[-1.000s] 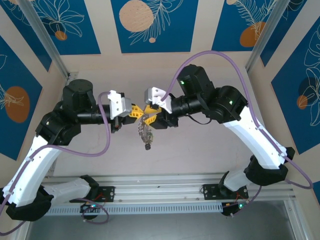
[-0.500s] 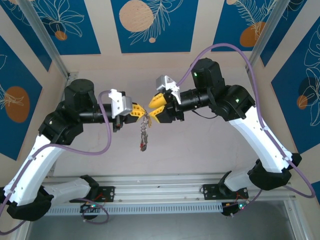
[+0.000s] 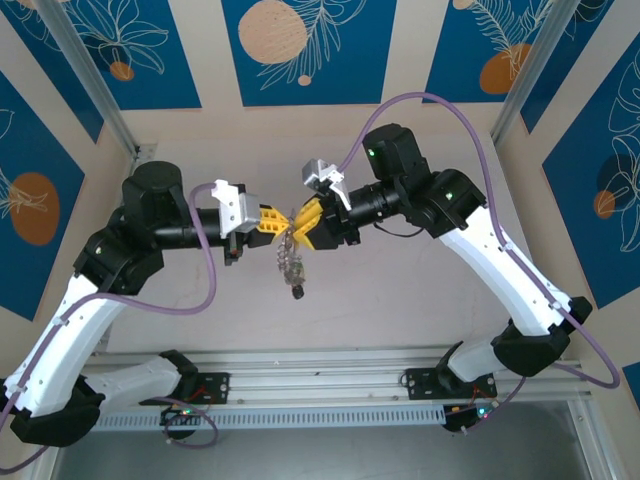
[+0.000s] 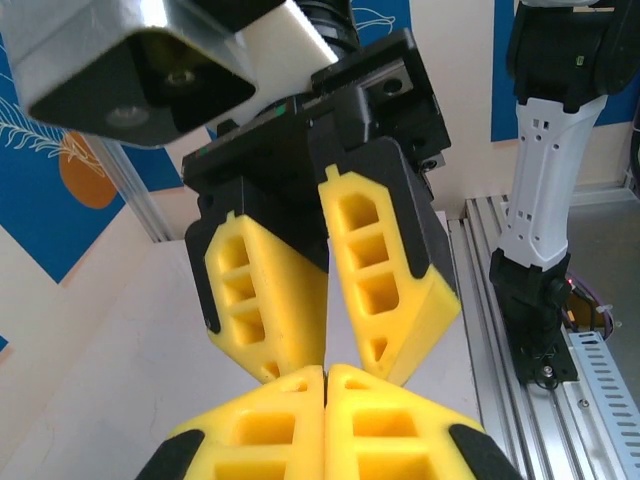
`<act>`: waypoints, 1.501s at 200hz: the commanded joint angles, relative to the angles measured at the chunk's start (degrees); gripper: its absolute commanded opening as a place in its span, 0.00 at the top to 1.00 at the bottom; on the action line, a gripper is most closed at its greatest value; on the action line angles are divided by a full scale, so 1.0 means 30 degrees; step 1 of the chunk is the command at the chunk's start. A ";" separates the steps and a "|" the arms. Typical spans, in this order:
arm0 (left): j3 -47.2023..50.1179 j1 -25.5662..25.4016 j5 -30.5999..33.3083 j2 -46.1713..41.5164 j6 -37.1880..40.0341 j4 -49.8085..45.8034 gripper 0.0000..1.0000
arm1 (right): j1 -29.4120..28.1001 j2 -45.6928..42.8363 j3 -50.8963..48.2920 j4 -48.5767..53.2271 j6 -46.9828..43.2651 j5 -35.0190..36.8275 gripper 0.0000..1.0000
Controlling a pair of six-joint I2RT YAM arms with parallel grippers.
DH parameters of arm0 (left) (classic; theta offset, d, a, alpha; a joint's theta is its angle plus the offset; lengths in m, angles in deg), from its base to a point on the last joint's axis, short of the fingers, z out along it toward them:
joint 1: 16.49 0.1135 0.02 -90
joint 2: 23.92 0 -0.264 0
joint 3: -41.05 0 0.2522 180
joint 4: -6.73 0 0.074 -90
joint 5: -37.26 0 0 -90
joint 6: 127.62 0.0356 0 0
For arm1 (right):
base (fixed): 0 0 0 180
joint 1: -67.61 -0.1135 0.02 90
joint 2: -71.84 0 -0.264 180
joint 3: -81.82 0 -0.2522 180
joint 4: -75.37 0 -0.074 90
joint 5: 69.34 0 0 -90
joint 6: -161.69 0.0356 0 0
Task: Put the keys on the keyring
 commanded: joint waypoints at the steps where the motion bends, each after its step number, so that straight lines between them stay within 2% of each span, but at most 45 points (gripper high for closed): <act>1: -0.0036 -0.0130 -0.0927 -0.0323 -0.0406 0.1409 1.00 | 0.0154 -0.0543 -0.0405 -0.0338 0.0609 -0.0898 0.73; 27: 0.0086 -0.0141 -0.1061 -0.0386 -0.0609 0.1732 1.00 | 0.0301 -0.0486 -0.0688 -0.0928 0.0893 -0.1358 0.88; 52: 0.0254 -0.0138 -0.1292 -0.0480 -0.0878 0.2075 1.00 | 0.0332 -0.0469 -0.0794 -0.1162 0.1068 -0.1369 0.95; 112: 0.0866 -0.0141 -0.1763 -0.0925 -0.1417 0.3209 1.00 | 0.0811 0.0763 0.0445 0.0078 0.1742 -0.1794 1.00; 145: 0.1205 -0.0138 -0.2010 -0.1142 -0.1636 0.3707 1.00 | 0.1142 0.2079 0.1900 0.1680 0.1801 -0.2867 1.00; 186: 0.1912 -0.0114 -0.1960 -0.1762 -0.1587 0.4197 1.00 | 0.1180 0.4425 0.5014 0.5508 0.0820 -0.4151 1.00; 222: 0.2196 -0.0092 -0.2123 -0.2113 -0.1554 0.4427 1.00 | 0.1193 0.4967 0.5191 0.6480 0.0340 -0.5808 1.00; 248: 0.2166 -0.0088 -0.2218 -0.2112 -0.1525 0.4424 1.00 | 0.1224 0.5144 0.5066 0.6689 0.0074 -0.7522 0.89; 300: 0.1935 -0.0083 -0.2321 -0.2223 -0.1741 0.4372 1.00 | 0.1725 0.5126 0.5078 0.5776 0.1110 -0.6917 0.74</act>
